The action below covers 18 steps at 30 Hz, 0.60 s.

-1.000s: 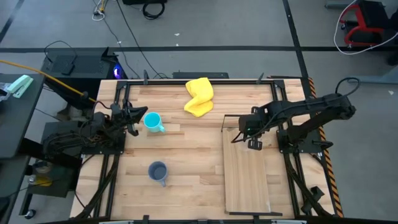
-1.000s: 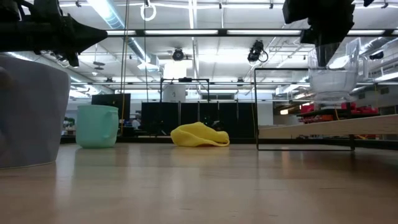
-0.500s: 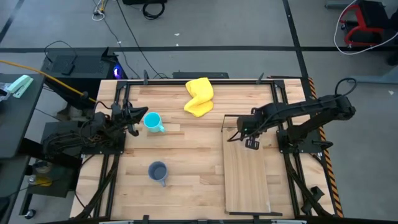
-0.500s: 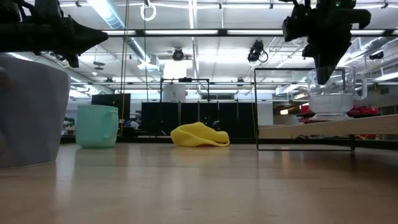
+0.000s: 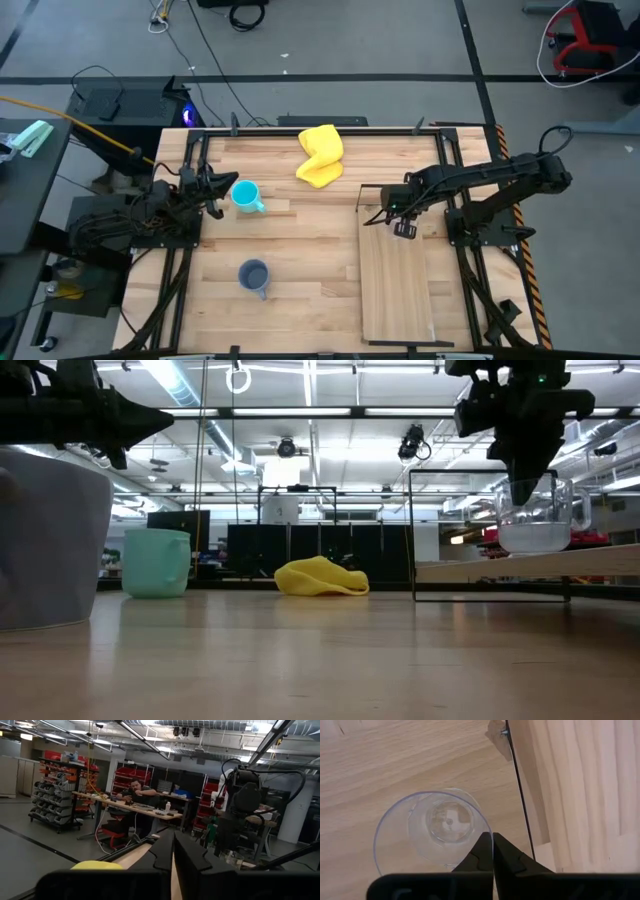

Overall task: Stack small to large cups/mugs on shelf
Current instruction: Put the transparent mug on the shelf

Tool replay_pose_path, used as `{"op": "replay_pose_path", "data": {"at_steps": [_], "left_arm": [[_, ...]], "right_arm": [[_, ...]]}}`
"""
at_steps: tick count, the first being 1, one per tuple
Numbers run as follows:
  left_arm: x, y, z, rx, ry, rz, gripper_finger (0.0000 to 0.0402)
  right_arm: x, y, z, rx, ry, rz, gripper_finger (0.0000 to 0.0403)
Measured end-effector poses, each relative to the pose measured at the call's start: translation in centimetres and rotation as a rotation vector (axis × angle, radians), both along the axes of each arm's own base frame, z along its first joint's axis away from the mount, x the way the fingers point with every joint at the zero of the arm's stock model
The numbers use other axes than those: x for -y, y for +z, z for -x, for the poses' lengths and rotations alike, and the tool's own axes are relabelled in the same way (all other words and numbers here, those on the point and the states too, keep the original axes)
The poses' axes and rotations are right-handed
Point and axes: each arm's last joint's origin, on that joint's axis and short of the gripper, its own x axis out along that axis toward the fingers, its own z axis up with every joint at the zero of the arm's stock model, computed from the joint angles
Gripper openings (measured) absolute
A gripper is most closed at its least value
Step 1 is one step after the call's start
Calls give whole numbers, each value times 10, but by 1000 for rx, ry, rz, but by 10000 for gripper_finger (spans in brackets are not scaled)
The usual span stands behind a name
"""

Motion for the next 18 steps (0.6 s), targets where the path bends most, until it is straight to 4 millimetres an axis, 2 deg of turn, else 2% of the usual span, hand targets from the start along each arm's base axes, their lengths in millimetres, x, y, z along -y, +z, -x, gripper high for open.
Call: {"op": "replay_pose_path", "data": {"at_steps": [10, 18], "left_arm": [[0, 0, 0, 1, 0, 0, 11], [0, 0, 0, 1, 0, 0, 24]], "right_arm": [[0, 0, -1, 7, -3, -1, 35], [0, 0, -1, 15, -3, -2, 50]]}}
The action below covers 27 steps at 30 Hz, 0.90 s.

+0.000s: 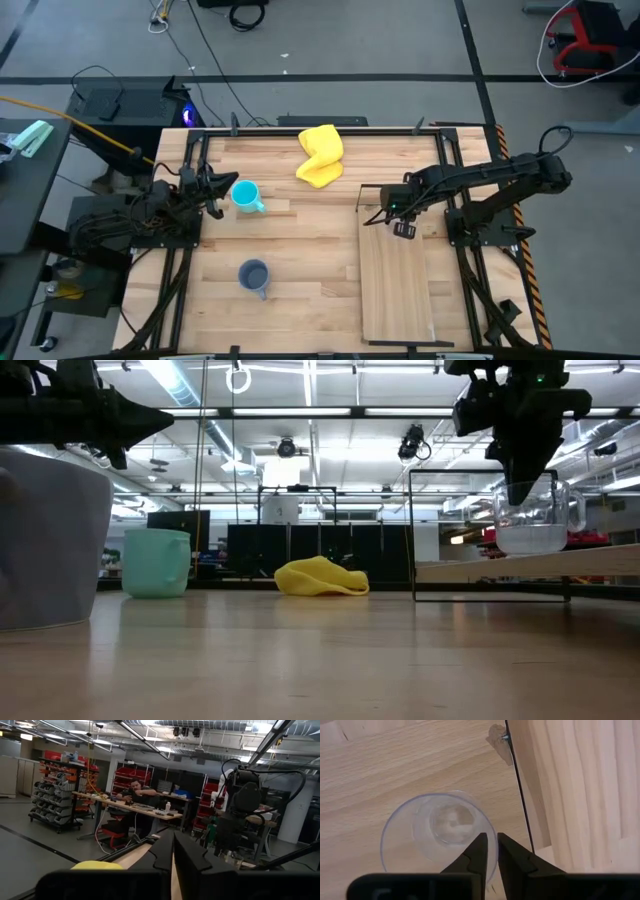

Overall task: Stack small to large cups/mugs on shelf
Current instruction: Put the transparent mug on the shelf, then put the blue mug on the shelf

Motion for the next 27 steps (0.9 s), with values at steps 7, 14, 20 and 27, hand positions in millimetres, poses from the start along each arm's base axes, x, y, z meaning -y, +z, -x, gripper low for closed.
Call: {"op": "replay_pose_path", "data": {"at_steps": [7, 14, 20, 27], "left_arm": [[0, 0, 0, 0, 0, 0, 14], [0, 0, 0, 0, 0, 0, 20], [0, 0, 0, -2, 0, 1, 29], [-3, -12, -1, -116, 111, 48, 24]], "right_arm": [[0, 0, 0, 0, -1, 0, 65], [0, 7, 3, 26, -15, -4, 79], [0, 33, 10, 151, -86, -26, 83], [1, 73, 24, 343, -158, -66, 83]]}}
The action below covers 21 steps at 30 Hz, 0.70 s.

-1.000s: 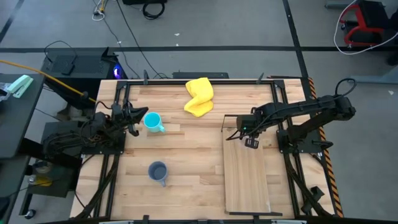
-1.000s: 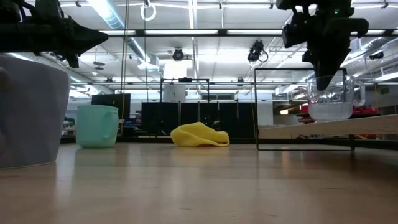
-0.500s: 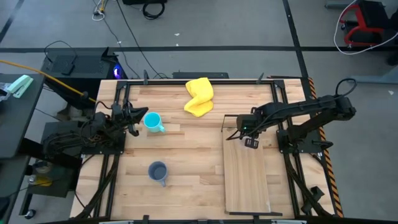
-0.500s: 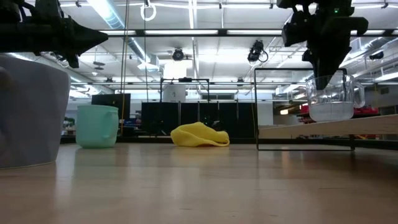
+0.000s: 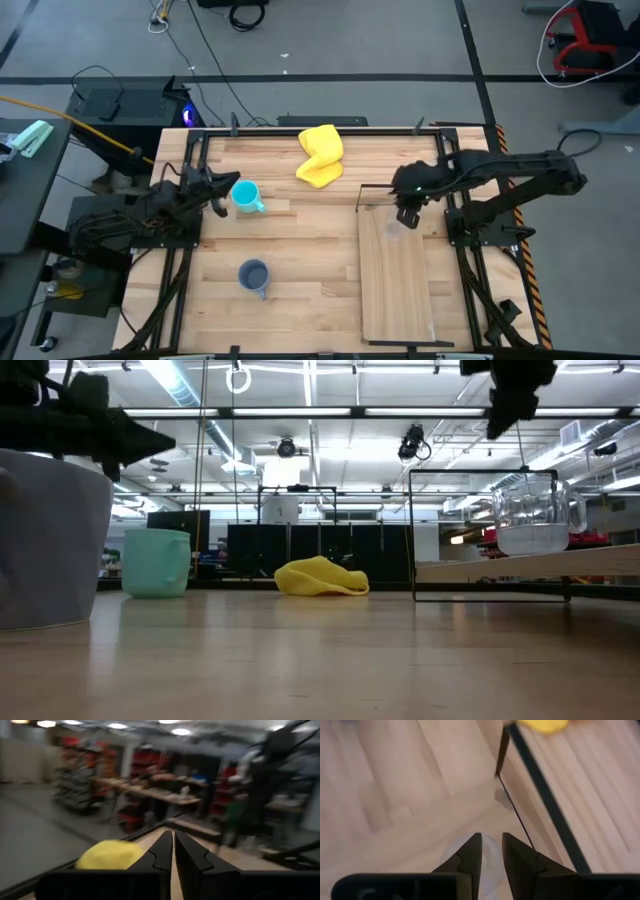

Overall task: Stack small to large cups/mugs on shelf
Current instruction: Put the blue mug on the shelf

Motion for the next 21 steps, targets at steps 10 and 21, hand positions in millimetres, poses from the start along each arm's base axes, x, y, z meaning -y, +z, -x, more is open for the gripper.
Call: {"op": "replay_pose_path", "data": {"at_steps": [10, 21], "left_arm": [[-2, 28, 11, -277, 173, 183, 31], [-23, 87, -27, -742, 312, 435, 37]], "right_arm": [[4, 28, 12, 214, -87, 90, 82], [7, 29, 12, 238, -184, 123, 82]]}}
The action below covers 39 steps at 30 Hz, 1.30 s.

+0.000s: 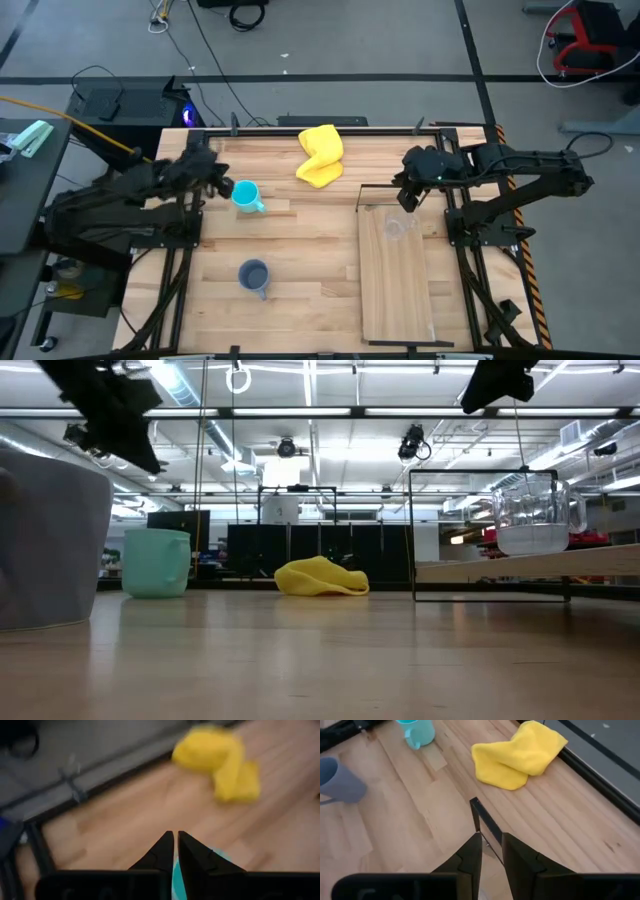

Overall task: Stack small to large cups/mugs on shelf
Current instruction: Put the blue mug on the shelf

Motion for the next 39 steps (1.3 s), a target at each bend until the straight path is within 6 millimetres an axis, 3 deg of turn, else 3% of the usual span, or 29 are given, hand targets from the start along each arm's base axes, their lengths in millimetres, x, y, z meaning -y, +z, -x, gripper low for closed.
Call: {"op": "replay_pose_path", "data": {"at_steps": [8, 12, 15, 22, 31, 39], "left_arm": [[-54, 3, -40, -244, -98, 369, 40], [-80, 0, -41, -316, -9, 508, 47], [-89, -11, -39, -353, 18, 617, 55], [-93, -33, -43, -391, 11, 703, 84], [-86, -52, -50, -385, -34, 689, 116], [-86, -55, -51, -374, -31, 679, 127]], "right_arm": [[-1, 0, 0, 3, 7, -32, 82], [-1, 0, 0, 1, 13, -39, 82], [-2, -1, 0, -2, 23, -50, 82], [-2, -1, 0, -6, 25, -52, 82], [-2, -1, 0, -6, 25, -53, 82], [-2, -1, 0, -7, 25, -53, 82]]}}
